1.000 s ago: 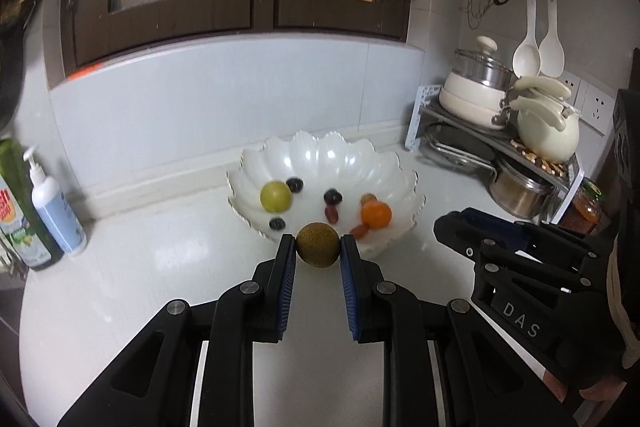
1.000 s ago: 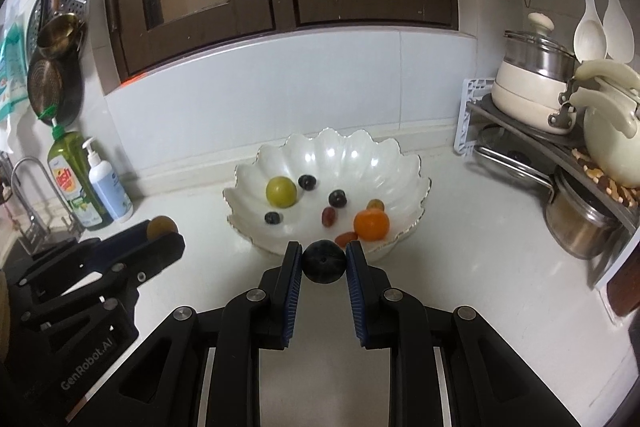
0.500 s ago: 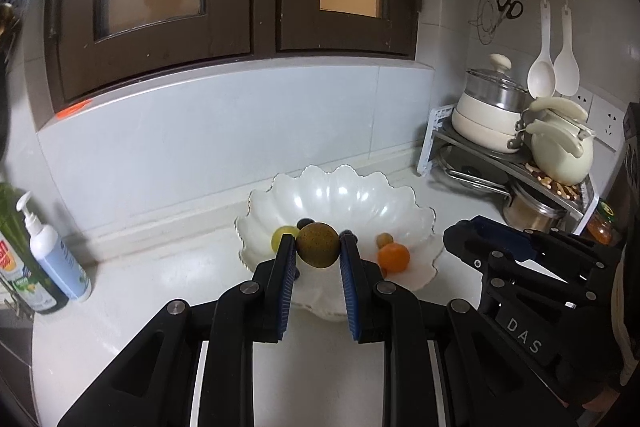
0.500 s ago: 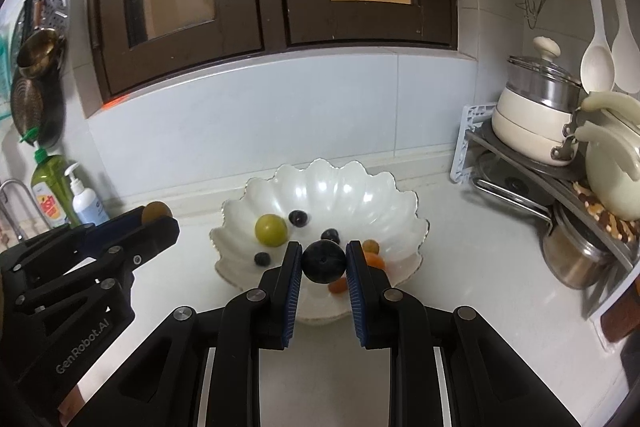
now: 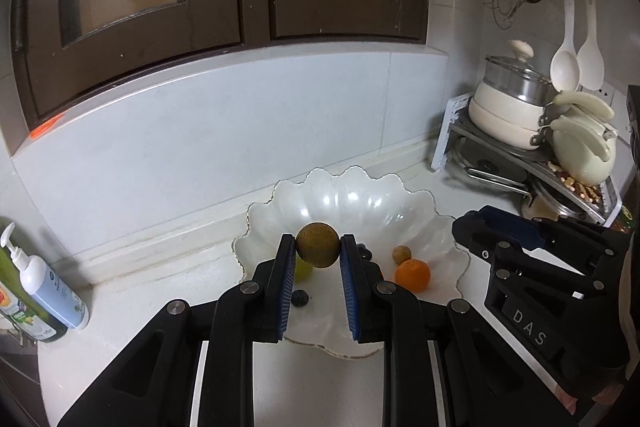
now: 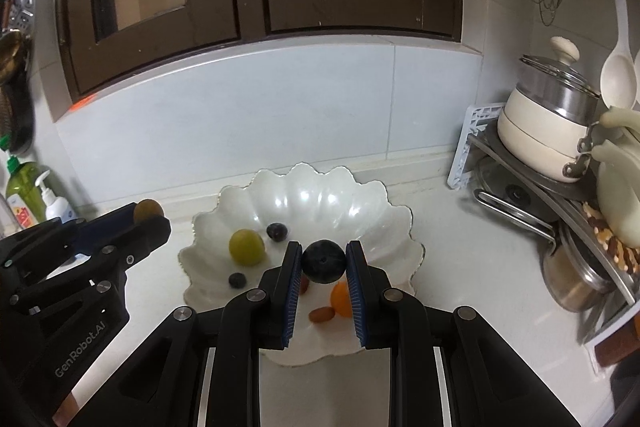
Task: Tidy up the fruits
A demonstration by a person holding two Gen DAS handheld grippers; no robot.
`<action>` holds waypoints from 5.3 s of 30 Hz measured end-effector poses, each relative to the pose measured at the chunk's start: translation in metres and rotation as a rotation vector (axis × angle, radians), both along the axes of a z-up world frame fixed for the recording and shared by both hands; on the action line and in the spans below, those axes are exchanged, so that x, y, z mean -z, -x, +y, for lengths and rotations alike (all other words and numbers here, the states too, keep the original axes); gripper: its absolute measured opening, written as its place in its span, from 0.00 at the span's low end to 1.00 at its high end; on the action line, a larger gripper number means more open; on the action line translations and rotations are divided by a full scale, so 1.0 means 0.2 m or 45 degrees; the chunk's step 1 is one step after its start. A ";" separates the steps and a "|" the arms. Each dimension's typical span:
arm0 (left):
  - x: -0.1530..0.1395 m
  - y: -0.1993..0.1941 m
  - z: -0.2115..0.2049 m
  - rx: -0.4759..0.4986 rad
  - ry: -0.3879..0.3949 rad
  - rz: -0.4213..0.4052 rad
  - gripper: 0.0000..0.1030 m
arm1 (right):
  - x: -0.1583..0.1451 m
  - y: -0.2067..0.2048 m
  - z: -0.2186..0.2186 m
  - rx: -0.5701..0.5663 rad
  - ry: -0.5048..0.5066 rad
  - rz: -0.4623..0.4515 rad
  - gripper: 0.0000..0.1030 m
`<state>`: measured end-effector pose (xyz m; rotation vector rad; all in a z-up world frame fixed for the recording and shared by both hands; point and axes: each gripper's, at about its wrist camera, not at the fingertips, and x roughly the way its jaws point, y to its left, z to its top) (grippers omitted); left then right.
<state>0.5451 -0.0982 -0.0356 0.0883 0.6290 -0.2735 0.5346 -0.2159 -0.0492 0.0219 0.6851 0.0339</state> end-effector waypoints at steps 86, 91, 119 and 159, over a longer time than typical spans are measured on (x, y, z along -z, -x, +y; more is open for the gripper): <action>-0.21 1.35 0.30 -0.211 -0.044 -0.323 0.96 | -0.25 1.40 0.07 0.156 0.066 -0.295 0.75; -0.25 1.62 0.31 -0.225 -0.010 -0.354 0.97 | -0.29 1.69 0.07 0.165 0.093 -0.349 0.77; -0.44 2.27 0.38 -0.197 0.048 -0.463 1.00 | -0.44 2.39 0.07 0.284 0.087 -0.461 0.83; -0.47 2.46 0.39 -0.199 0.065 -0.481 1.00 | -0.46 2.53 0.13 0.294 0.090 -0.471 0.83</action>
